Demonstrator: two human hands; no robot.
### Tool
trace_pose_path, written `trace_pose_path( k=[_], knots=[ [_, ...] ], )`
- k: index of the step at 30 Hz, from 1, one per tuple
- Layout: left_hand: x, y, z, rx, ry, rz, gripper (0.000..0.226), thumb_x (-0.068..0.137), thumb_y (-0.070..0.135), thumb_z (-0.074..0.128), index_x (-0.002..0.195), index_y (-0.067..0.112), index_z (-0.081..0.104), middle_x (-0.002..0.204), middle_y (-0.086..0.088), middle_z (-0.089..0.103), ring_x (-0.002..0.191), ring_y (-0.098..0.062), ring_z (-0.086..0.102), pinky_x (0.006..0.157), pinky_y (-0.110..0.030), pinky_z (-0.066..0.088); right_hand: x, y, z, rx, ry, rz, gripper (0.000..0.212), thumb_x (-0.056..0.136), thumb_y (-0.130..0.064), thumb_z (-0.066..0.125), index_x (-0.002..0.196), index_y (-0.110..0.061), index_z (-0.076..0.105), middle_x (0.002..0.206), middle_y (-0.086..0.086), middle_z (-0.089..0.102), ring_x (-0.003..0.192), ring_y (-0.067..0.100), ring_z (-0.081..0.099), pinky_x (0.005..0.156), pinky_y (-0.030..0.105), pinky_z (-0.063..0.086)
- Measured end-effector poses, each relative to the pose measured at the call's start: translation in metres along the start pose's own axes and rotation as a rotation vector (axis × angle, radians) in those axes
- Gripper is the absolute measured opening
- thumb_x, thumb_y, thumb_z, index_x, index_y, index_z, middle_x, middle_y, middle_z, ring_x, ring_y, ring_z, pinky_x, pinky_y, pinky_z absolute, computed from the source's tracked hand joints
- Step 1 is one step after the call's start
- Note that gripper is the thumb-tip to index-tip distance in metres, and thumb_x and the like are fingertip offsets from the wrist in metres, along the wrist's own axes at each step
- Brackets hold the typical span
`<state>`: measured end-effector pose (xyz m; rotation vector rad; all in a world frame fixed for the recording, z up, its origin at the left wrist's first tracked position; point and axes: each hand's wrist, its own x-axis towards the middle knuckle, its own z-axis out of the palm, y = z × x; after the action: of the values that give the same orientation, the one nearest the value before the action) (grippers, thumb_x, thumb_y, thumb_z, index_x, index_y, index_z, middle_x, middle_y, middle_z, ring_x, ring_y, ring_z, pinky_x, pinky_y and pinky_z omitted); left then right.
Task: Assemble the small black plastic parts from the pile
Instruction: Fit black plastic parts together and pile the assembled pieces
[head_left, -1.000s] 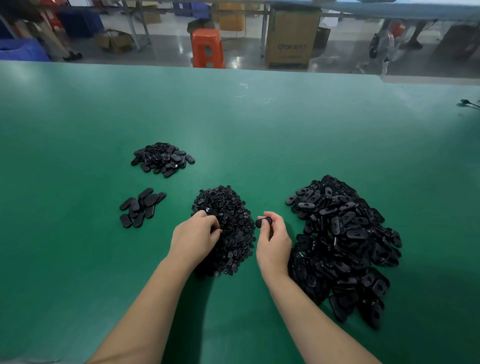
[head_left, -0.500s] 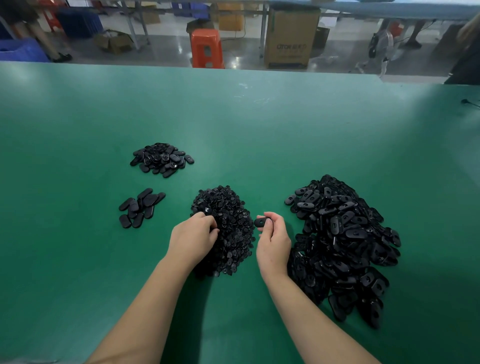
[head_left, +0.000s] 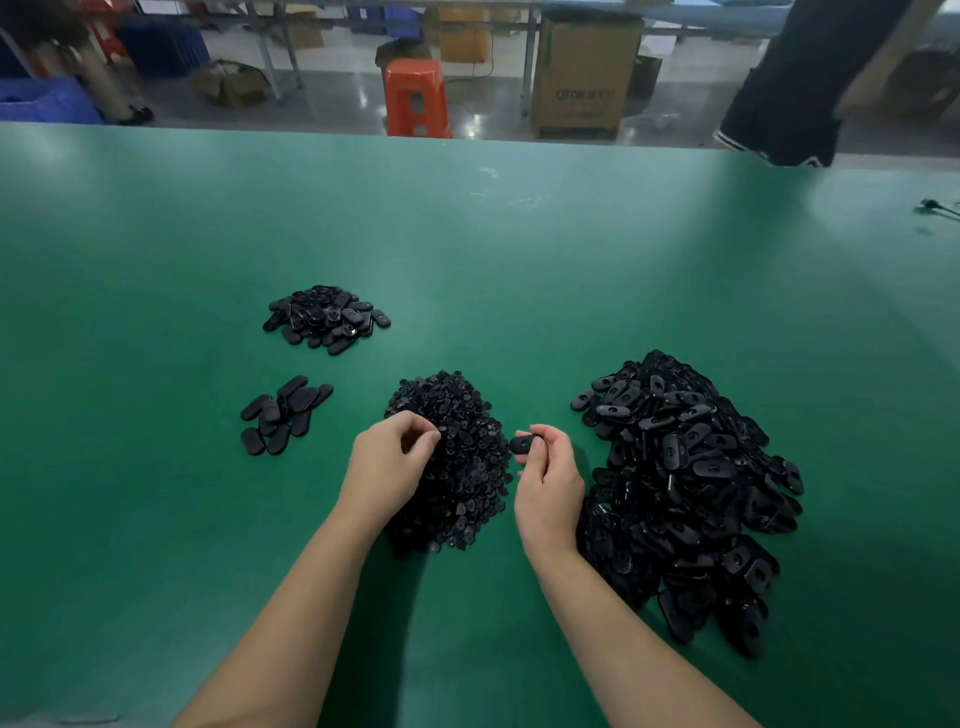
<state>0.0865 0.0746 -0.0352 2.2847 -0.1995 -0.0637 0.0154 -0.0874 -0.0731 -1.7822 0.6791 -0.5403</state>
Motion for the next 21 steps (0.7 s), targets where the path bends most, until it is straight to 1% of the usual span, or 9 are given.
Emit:
trace_pose_path(
  k=[2, 3, 5, 6, 8, 11, 13, 17, 21],
  knots=[
    [0.001, 0.005, 0.0, -0.202, -0.005, -0.075, 0.013, 0.094, 0.024, 0.069, 0.087, 0.034, 0.073, 0.075, 0.015, 0.07, 0.065, 0.001, 0.061, 0.057, -0.011, 0.04, 0.0, 0.0, 0.001, 0.002, 0.002, 0.006, 0.018, 0.107, -0.019, 0.042, 0.107, -0.027, 0.058, 0.093, -0.016, 0.068, 0.085, -0.008, 0.064, 0.068, 0.016, 0.051],
    [0.0, 0.007, 0.001, -0.295, -0.015, -0.111, 0.013, 0.094, 0.021, 0.07, 0.09, 0.033, 0.075, 0.072, 0.017, 0.069, 0.061, 0.0, 0.059, 0.059, -0.014, 0.042, 0.0, 0.0, 0.001, 0.001, 0.002, 0.007, 0.018, 0.107, -0.019, 0.042, 0.107, -0.027, 0.058, 0.093, -0.017, 0.068, 0.085, -0.008, 0.064, 0.069, 0.018, 0.051],
    [-0.001, 0.012, 0.003, -0.467, -0.057, -0.173, 0.017, 0.095, 0.014, 0.068, 0.096, 0.028, 0.077, 0.062, 0.017, 0.061, 0.05, -0.005, 0.045, 0.053, -0.019, 0.039, 0.0, 0.0, 0.001, -0.003, 0.001, 0.007, 0.018, 0.107, -0.02, 0.042, 0.108, -0.027, 0.058, 0.094, -0.017, 0.067, 0.086, -0.008, 0.063, 0.068, 0.018, 0.051],
    [-0.002, 0.013, 0.004, -0.545, -0.084, -0.192, 0.018, 0.095, 0.01, 0.067, 0.097, 0.025, 0.077, 0.059, 0.015, 0.057, 0.05, -0.008, 0.039, 0.049, -0.021, 0.036, 0.0, 0.0, 0.001, -0.003, 0.0, 0.007, 0.018, 0.107, -0.02, 0.041, 0.108, -0.027, 0.058, 0.094, -0.017, 0.067, 0.086, -0.008, 0.063, 0.068, 0.017, 0.05],
    [-0.004, 0.017, 0.006, -0.653, -0.124, -0.198, 0.019, 0.095, 0.003, 0.065, 0.098, 0.019, 0.076, 0.06, 0.006, 0.051, 0.051, -0.012, 0.034, 0.045, -0.023, 0.031, 0.0, 0.0, 0.0, -0.005, -0.004, 0.008, 0.018, 0.107, -0.02, 0.041, 0.108, -0.028, 0.058, 0.094, -0.018, 0.067, 0.086, -0.008, 0.063, 0.068, 0.016, 0.049],
    [-0.006, 0.022, 0.008, -0.705, -0.153, -0.19, 0.021, 0.095, 0.002, 0.065, 0.1, 0.019, 0.076, 0.075, -0.007, 0.056, 0.052, -0.012, 0.032, 0.046, -0.025, 0.028, 0.0, 0.0, 0.0, -0.006, -0.006, 0.007, 0.018, 0.107, -0.02, 0.042, 0.107, -0.029, 0.057, 0.094, -0.019, 0.067, 0.085, -0.007, 0.063, 0.067, 0.014, 0.048],
    [-0.008, 0.023, 0.01, -0.712, -0.154, -0.196, 0.022, 0.094, 0.003, 0.065, 0.097, 0.021, 0.078, 0.077, -0.007, 0.061, 0.052, -0.013, 0.033, 0.046, -0.025, 0.03, -0.001, 0.0, 0.0, -0.003, -0.004, 0.009, 0.018, 0.107, -0.02, 0.042, 0.107, -0.029, 0.057, 0.094, -0.018, 0.067, 0.085, -0.007, 0.063, 0.067, 0.015, 0.048],
    [-0.007, 0.025, 0.016, -0.742, -0.139, -0.231, 0.022, 0.094, 0.002, 0.065, 0.093, 0.02, 0.078, 0.076, -0.004, 0.068, 0.049, -0.012, 0.034, 0.043, -0.022, 0.031, 0.0, 0.001, 0.001, 0.009, 0.002, 0.002, 0.018, 0.106, -0.019, 0.043, 0.105, -0.029, 0.058, 0.096, -0.016, 0.068, 0.084, -0.004, 0.065, 0.072, 0.025, 0.054],
    [-0.005, 0.026, 0.022, -0.73, -0.144, -0.233, 0.021, 0.094, 0.004, 0.066, 0.094, 0.02, 0.079, 0.077, -0.008, 0.066, 0.047, -0.011, 0.034, 0.042, -0.022, 0.03, 0.0, 0.002, 0.001, 0.006, 0.011, 0.01, 0.016, 0.106, -0.02, 0.044, 0.104, -0.03, 0.057, 0.087, -0.011, 0.069, 0.081, -0.002, 0.066, 0.073, 0.031, 0.055]
  ],
)
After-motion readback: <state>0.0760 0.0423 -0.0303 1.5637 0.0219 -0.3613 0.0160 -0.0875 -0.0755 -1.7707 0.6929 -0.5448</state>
